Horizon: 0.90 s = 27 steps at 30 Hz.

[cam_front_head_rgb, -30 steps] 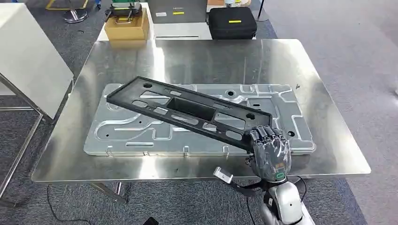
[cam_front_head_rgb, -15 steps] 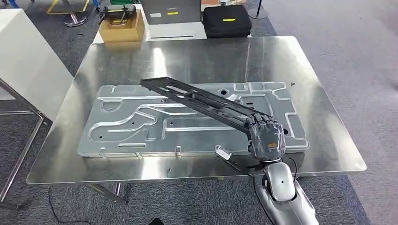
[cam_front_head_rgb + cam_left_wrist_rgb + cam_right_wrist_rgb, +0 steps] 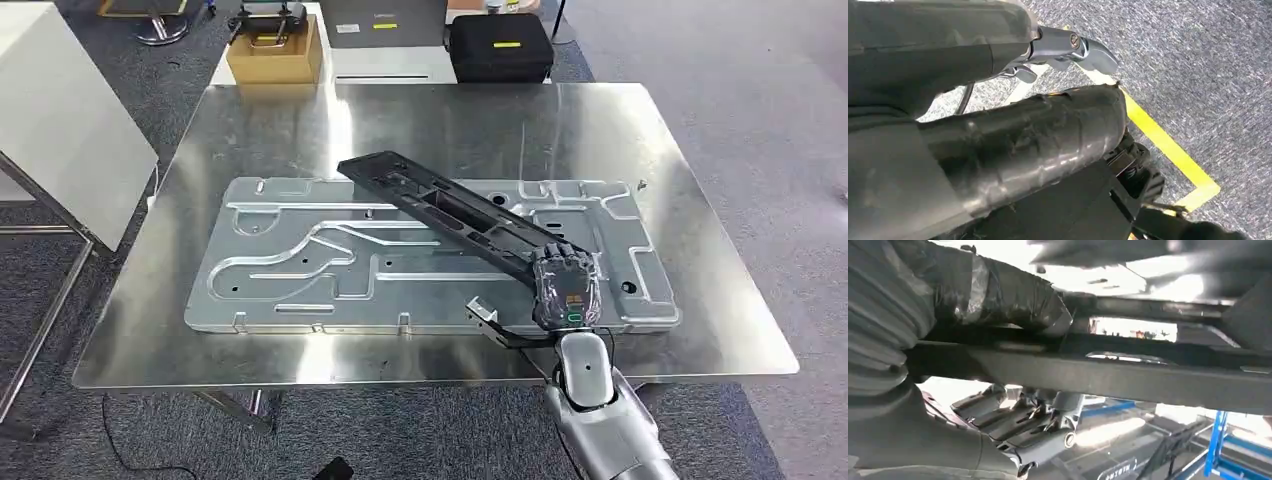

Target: Take the parts from the cabinet and place them on the table.

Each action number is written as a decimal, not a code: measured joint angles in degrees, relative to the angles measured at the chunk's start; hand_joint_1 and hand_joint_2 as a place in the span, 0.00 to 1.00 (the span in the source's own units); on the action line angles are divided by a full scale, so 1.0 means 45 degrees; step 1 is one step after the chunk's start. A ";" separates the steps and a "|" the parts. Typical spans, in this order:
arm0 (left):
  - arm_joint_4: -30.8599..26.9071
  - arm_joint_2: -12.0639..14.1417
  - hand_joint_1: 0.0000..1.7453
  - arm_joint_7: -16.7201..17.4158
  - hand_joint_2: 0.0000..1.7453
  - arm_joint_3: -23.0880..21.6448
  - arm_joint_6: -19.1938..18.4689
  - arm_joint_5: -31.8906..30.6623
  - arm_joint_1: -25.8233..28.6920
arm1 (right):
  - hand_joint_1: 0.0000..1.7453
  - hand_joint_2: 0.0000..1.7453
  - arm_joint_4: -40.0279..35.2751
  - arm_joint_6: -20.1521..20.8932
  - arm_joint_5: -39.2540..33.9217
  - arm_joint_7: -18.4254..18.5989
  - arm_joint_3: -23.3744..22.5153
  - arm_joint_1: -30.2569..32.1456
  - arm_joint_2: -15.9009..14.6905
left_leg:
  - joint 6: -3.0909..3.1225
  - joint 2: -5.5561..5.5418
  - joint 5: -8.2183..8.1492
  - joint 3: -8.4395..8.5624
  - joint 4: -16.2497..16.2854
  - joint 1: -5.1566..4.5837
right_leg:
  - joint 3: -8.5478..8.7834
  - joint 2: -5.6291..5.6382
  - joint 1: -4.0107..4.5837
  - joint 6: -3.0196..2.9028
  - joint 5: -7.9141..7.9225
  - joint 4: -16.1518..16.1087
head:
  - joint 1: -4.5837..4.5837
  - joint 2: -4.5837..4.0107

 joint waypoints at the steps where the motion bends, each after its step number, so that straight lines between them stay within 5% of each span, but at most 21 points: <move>1: 0.0000 -0.0015 0.00 0.0010 0.00 -0.0010 0.0000 0.0005 0.0003 | 0.00 1.00 0.0199 -0.0067 0.0005 0.0005 0.0000 -0.0090 0.0044 | -0.0058 0.0005 -0.0040 0.0001 0.0016 -0.0003 | 0.0396 -0.0011 0.0041 -0.0090 0.0085 -0.0924 | 0.0005 0.0000; 2: 0.0000 -0.0014 0.00 0.0019 0.00 -0.0015 0.0000 0.0024 -0.0025 | 0.00 1.00 0.0369 -0.0097 0.0015 -0.0010 0.0015 -0.0151 0.0083 | -0.0126 0.0012 -0.0071 -0.0047 0.0073 -0.0082 | 0.0499 -0.0004 0.0130 -0.0107 0.0049 -0.1103 | -0.0005 0.0000; 3: 0.0000 -0.0014 0.00 0.0029 0.00 -0.0019 0.0000 0.0039 -0.0029 | 0.00 0.00 0.0486 -0.0121 0.0015 -0.0034 0.0049 -0.0156 0.0156 | -0.0195 0.0017 -0.0046 -0.0052 0.0040 -0.0071 | 0.0478 0.0009 0.0142 -0.0125 0.0056 -0.1070 | -0.0005 0.0000; 7: -0.0004 -0.0005 0.00 0.0053 0.00 -0.0048 0.0077 0.0131 -0.0010 | 0.00 0.00 0.0800 -0.0116 0.0000 -0.0315 0.0063 -0.0162 0.0243 | -0.0448 0.0032 -0.0291 -0.0060 0.0228 -0.0039 | 0.0573 0.0012 0.0020 -0.0396 0.0147 -0.1259 | 0.0000 0.0000; 10: -0.0005 -0.0005 0.00 0.0019 0.00 -0.0049 0.0121 0.0287 -0.0001 | 0.00 0.00 0.0820 -0.0141 -0.0024 -0.0510 0.0068 -0.0109 0.0282 | -0.0573 0.0055 -0.1681 -0.1310 0.2903 0.0005 | 0.0577 -0.0012 0.0033 -0.0519 0.0142 -0.1258 | -0.0039 0.0000; 12: -0.0005 -0.0005 0.00 -0.0029 0.00 -0.0044 0.0160 0.0306 0.0063 | 0.00 0.00 0.0806 -0.0267 -0.0044 -0.0637 0.0068 -0.0065 0.0282 | -0.0628 0.0056 -0.1821 -0.1859 0.3970 0.0036 | 0.0589 -0.0005 0.0041 -0.0525 0.0136 -0.1244 | -0.0039 0.0000; 13: -0.0005 0.0000 0.00 -0.0029 0.00 -0.0044 0.0209 0.0345 0.0089 | 0.00 0.00 0.0684 -0.0330 -0.0073 -0.0768 0.0068 0.0023 0.0272 | -0.0627 0.0058 -0.1405 -0.1681 0.3518 0.0055 | 0.0605 0.0012 0.0040 -0.0518 0.0124 -0.1236 | -0.0039 0.0000; 15: 0.0000 0.0005 0.00 -0.0029 0.00 -0.0044 0.0359 0.0466 0.0095 | 0.00 0.00 0.0128 -0.0465 -0.0145 -0.1096 0.0068 0.0358 0.0272 | -0.0574 0.0062 -0.0203 -0.0583 0.1263 0.0071 | 0.0670 0.0043 0.0034 -0.0469 0.0083 -0.1211 | -0.0039 0.0000; 16: 0.0000 0.0005 0.00 -0.0039 0.00 -0.0044 0.0403 0.0540 0.0097 | 0.00 0.00 -0.0187 -0.0525 -0.0165 -0.1234 0.0068 0.0519 0.0262 | -0.0521 0.0062 0.0090 -0.0090 0.0209 0.0071 | 0.0685 0.0047 0.0035 -0.0419 0.0051 -0.1195 | -0.0034 0.0000; 20: -0.0005 0.0020 0.00 -0.0083 0.00 -0.0034 0.0535 0.0700 0.0207 | 0.00 0.00 -0.1761 -0.0592 -0.0190 -0.1681 0.0068 0.1179 0.0048 | -0.0305 0.0027 -0.0037 0.0016 0.0013 -0.0064 | 0.0694 0.0053 0.0071 -0.0133 0.0060 -0.1222 | -0.0024 0.0000; 22: 0.0000 0.0024 0.00 -0.0102 0.00 -0.0029 0.0607 0.0797 0.0256 | 0.00 0.00 -0.2708 -0.0660 -0.0194 -0.1978 0.0078 0.1538 -0.0220 | -0.0090 0.0054 0.0099 0.0105 -0.0188 0.0029 | 0.0648 0.0051 0.0007 0.0033 -0.0116 -0.1013 | -0.0024 0.0000; 25: 0.0000 0.0029 0.00 -0.0170 0.00 0.0014 0.0675 0.0981 0.0295 | 0.00 0.00 -0.4127 -0.0840 -0.0399 -0.2468 0.0175 0.2167 -0.0778 | 0.0053 0.0069 0.0094 0.0094 -0.0208 0.0015 | -0.0488 0.0042 0.0027 0.0172 -0.1558 0.1450 | -0.0019 0.0000; 27: -0.0005 0.0054 0.00 -0.0180 0.00 0.0063 0.0846 0.1108 0.0375 | 0.00 0.00 -0.5107 -0.0967 -0.0911 -0.2784 0.0248 0.2773 -0.1181 | 0.0077 0.0059 0.0074 0.0092 -0.0184 0.0005 | -0.1120 0.0042 0.0029 0.0204 -0.1905 0.2779 | -0.0019 0.0000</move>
